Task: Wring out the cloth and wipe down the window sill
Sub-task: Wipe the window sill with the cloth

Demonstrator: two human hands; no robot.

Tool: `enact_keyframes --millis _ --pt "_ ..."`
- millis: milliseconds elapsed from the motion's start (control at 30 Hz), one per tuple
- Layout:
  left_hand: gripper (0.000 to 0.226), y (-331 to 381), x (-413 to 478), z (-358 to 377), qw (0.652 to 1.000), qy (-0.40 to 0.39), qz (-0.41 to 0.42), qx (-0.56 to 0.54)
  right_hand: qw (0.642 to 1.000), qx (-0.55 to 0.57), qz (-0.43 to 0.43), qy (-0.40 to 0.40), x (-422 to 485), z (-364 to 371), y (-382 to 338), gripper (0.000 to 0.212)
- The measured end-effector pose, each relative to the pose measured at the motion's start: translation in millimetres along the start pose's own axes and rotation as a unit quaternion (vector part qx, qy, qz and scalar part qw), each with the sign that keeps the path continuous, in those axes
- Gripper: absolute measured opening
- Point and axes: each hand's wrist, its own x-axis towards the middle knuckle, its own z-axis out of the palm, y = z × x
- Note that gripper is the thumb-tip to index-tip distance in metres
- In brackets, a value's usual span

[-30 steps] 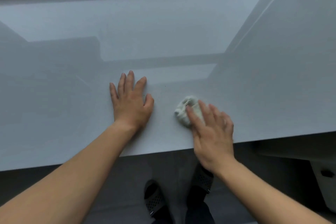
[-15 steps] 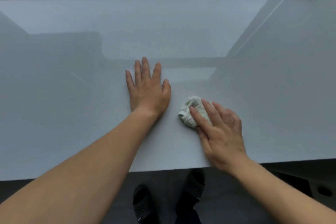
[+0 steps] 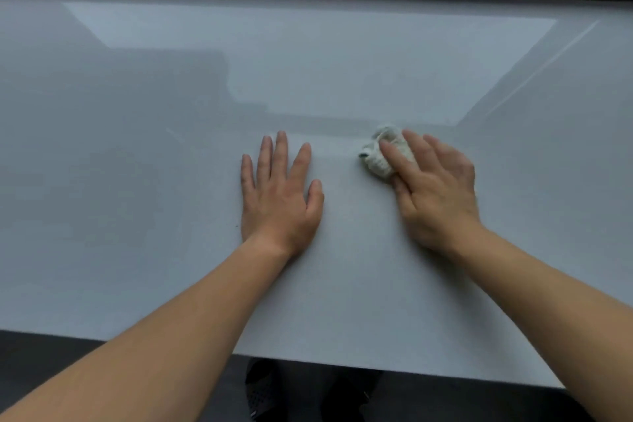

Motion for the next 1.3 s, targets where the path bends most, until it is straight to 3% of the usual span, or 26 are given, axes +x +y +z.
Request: enact_keyframes --millis 67,133,267,333,533,667,733,900,933,1100,1167,1300 --pt "0.065 1.3 -0.2 0.2 1.0 0.0 -0.004 0.002 0.994 0.012 0.108 0.014 28.0 -2.1 3.6 0.051" --pt "0.065 2.0 0.1 -0.3 1.0 0.0 -0.007 0.004 0.99 0.007 0.138 0.027 34.0 1.8 -15.3 0.053" --pt "0.065 4.6 0.2 -3.1 1.0 -0.008 -0.007 0.006 0.999 0.006 -0.041 0.008 6.3 8.1 -30.1 0.055" --pt "0.065 5.8 -0.3 -4.9 1.0 -0.012 -0.008 0.01 0.996 0.003 -0.086 -0.007 20.8 1.8 -9.0 0.055" --pt "0.056 11.0 9.6 -14.3 1.0 0.009 -0.007 -0.02 0.994 0.01 0.111 0.021 104.2 -5.5 3.3 0.054" --pt "0.055 17.4 58.0 -21.8 0.998 0.047 0.006 -0.04 0.999 -0.001 -0.044 -0.003 87.1 -1.4 -10.8 0.056" --pt "0.06 19.5 92.2 -22.1 0.998 0.037 0.018 -0.047 0.997 -0.006 -0.08 -0.011 106.5 -9.1 11.7 0.055" --pt "0.064 29.5 152.9 -10.6 0.998 -0.017 0.051 -0.029 0.991 0.013 0.128 0.041 182.8 -13.4 26.3 0.052" --pt "0.065 32.2 155.9 -7.7 0.998 -0.018 0.053 -0.008 0.99 0.014 0.134 0.043 185.1 -10.6 17.6 0.052" --pt "0.069 34.5 154.9 -3.0 0.998 -0.005 0.054 0.02 0.997 0.001 -0.072 0.015 174.8 -10.4 21.1 0.051" --pt "0.068 34.5 155.5 -3.8 0.998 -0.006 0.055 0.02 0.995 -0.001 -0.094 0.02 198.1 -19.1 44.3 0.051" --pt "0.063 35.4 154.3 -4.3 0.998 -0.006 0.063 0.019 0.993 0.017 0.092 0.067 242.4 -20.6 41.4 0.049"
